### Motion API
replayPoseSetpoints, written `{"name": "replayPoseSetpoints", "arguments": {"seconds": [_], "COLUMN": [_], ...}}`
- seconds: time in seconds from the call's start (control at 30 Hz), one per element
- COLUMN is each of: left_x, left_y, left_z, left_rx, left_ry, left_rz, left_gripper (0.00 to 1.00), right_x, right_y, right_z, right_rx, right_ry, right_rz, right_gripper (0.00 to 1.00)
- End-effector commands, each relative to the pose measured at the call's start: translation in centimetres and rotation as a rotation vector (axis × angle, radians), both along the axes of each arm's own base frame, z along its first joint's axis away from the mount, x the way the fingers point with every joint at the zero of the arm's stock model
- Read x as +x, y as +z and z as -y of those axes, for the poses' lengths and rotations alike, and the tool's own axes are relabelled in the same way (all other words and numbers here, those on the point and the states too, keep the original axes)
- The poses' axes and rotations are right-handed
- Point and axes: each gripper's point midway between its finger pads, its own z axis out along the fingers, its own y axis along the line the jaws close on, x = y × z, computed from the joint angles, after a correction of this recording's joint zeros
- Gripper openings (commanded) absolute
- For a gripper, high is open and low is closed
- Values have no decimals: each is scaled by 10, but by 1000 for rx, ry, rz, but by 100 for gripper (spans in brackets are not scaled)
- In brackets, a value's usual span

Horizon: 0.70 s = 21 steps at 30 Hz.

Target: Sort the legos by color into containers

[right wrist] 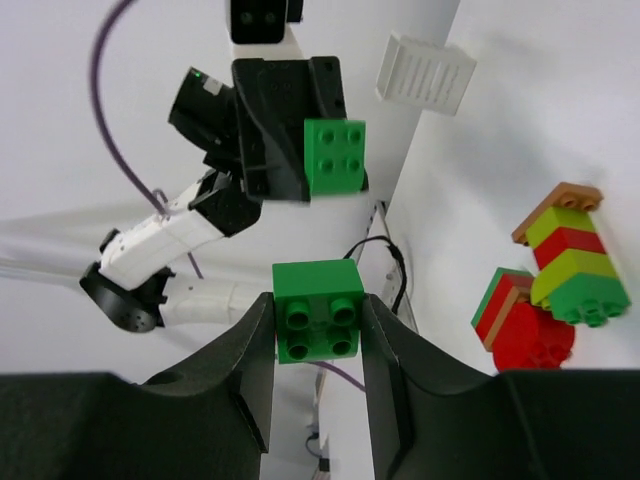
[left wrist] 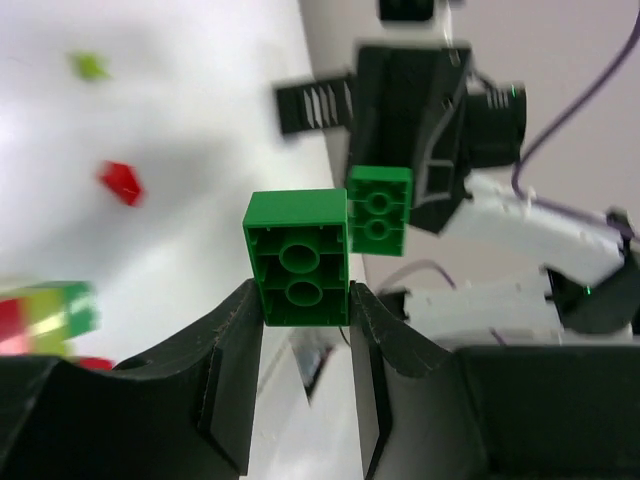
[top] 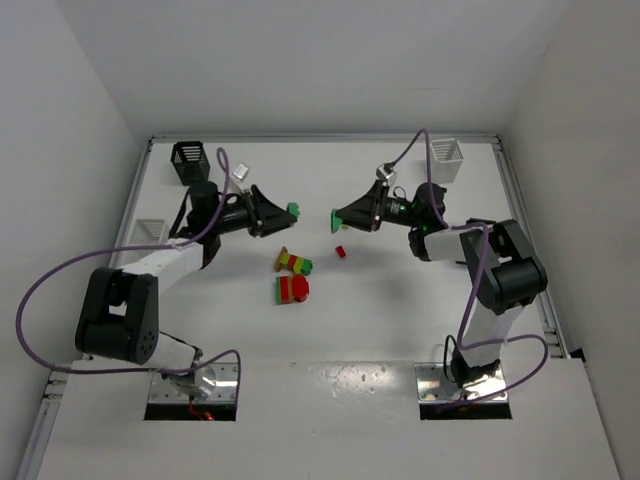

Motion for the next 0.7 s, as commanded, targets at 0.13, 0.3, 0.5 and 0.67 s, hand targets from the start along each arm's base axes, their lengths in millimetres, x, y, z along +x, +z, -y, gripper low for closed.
{"name": "replayPoseSetpoints", "arguments": {"seconds": [0.13, 0.3, 0.5, 0.67], "left_x": [16, 29, 25, 2], "left_y": [8, 3, 18, 15], "left_z": [-69, -134, -256, -333], "left_rx": [91, 475, 1024, 1283], "left_ry": [194, 265, 377, 386], "left_rz": [113, 107, 96, 47], "left_gripper": [0, 0, 0, 0], "right_x": [12, 12, 21, 26], "right_y": [25, 24, 2, -12], "right_z": [31, 34, 31, 32], "right_rx": [9, -91, -371, -545], "right_ry": [-95, -75, -14, 47], "right_rz": [128, 194, 304, 369], "right_gripper": [0, 0, 0, 0]}}
